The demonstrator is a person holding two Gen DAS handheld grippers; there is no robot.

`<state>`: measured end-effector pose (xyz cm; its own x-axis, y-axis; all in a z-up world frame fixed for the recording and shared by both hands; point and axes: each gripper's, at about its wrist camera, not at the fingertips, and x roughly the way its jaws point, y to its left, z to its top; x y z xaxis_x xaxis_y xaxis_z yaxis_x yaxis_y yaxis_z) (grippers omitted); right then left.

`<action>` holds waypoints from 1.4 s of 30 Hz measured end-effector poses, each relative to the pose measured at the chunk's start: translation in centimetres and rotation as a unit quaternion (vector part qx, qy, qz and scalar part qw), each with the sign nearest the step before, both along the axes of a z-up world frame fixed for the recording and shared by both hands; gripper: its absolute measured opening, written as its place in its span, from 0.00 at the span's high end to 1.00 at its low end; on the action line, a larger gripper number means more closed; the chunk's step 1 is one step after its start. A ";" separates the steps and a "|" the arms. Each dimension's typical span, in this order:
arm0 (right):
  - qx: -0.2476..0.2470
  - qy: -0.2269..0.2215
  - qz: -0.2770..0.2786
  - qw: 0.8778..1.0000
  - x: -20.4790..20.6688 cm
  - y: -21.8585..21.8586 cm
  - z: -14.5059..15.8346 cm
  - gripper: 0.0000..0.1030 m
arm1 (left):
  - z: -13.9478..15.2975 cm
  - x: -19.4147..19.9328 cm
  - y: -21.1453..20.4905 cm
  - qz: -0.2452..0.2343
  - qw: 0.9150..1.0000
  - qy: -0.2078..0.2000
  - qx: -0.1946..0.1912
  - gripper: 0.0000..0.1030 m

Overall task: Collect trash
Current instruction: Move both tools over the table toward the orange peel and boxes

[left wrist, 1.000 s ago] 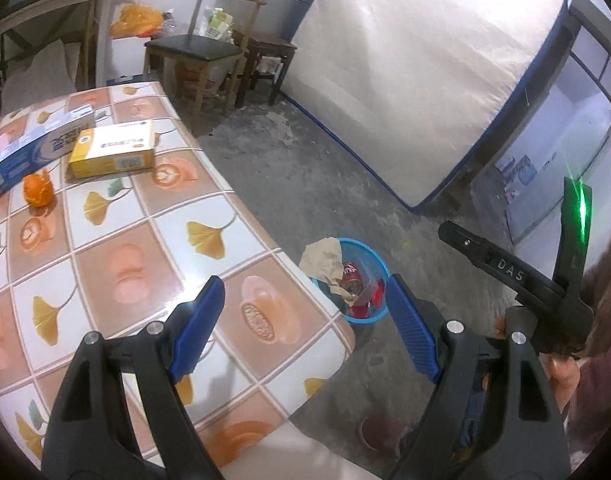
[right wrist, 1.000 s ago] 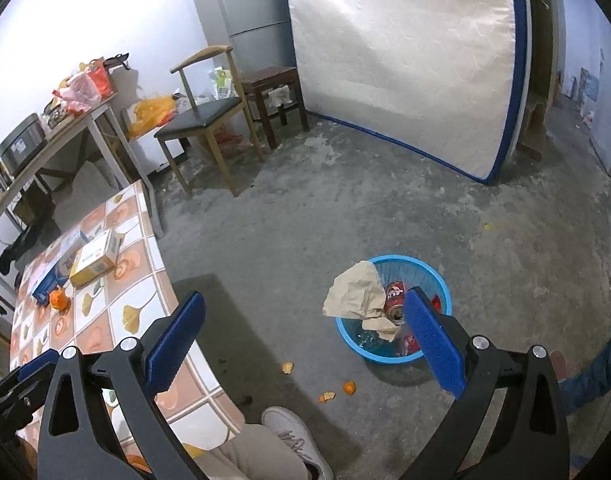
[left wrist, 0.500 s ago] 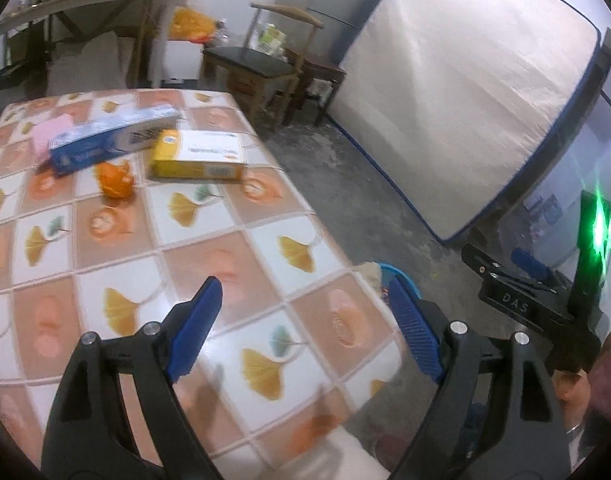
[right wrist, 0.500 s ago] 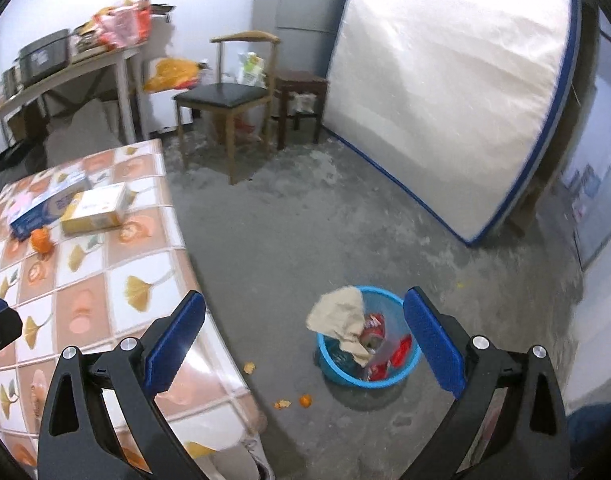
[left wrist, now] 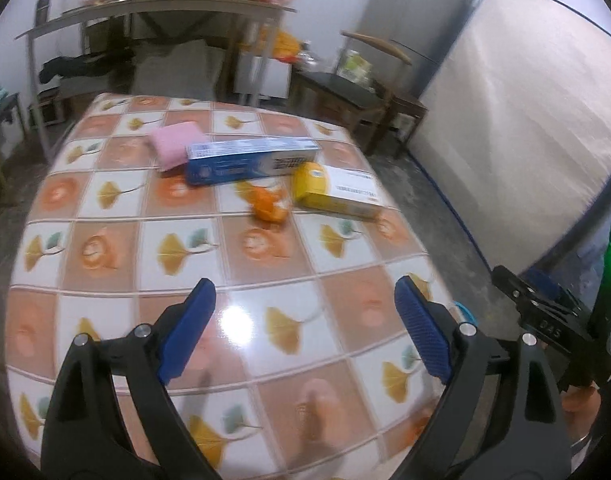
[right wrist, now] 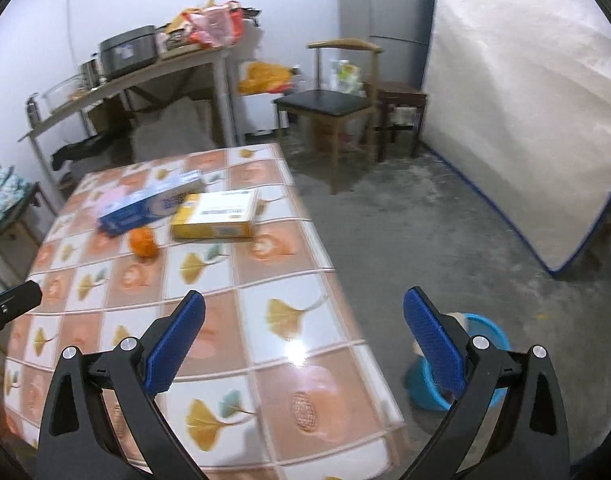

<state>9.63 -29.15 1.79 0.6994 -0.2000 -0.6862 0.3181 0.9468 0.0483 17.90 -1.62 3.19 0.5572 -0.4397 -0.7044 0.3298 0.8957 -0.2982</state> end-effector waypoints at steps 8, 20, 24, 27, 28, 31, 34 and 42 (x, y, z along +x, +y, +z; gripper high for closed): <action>-0.010 -0.004 0.049 0.999 2.0 1.8 0.1 0.06 | -1.6 2.4 3.7 0.033 0.999 0.014 -0.012 0.13; 0.035 0.002 0.131 0.991 6.6 1.6 -0.5 0.06 | -2.5 7.3 6.4 0.033 0.999 0.004 -0.019 0.12; 0.011 -0.025 0.192 0.981 9.3 1.5 0.5 0.06 | -2.4 9.0 6.3 0.016 1.000 -0.002 -0.018 0.12; -0.012 -0.026 0.244 0.969 12.3 1.5 0.4 0.06 | -2.9 10.2 6.3 0.014 1.000 0.002 -0.022 0.12; -0.015 -0.022 0.248 0.969 13.3 1.4 0.1 0.06 | -3.1 10.4 6.2 0.013 1.000 0.005 -0.025 0.12; -0.017 -0.010 0.265 0.964 16.4 1.1 -0.9 0.06 | -3.8 11.0 5.1 -0.010 0.999 0.011 -0.030 0.12; -0.012 -0.004 0.245 0.970 18.4 0.3 -2.0 0.06 | -4.5 11.2 2.8 -0.048 0.999 0.008 -0.021 0.12; 0.108 0.004 0.200 0.974 19.8 -3.0 -5.2 0.06 | -5.5 12.1 -2.8 -0.110 0.993 -0.031 -0.012 0.17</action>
<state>29.40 -32.17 -3.43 0.6860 0.2375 -0.6878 -0.0733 0.9630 0.2595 30.02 -4.43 -2.32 0.4874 -0.5715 -0.6602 0.5356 0.7928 -0.2909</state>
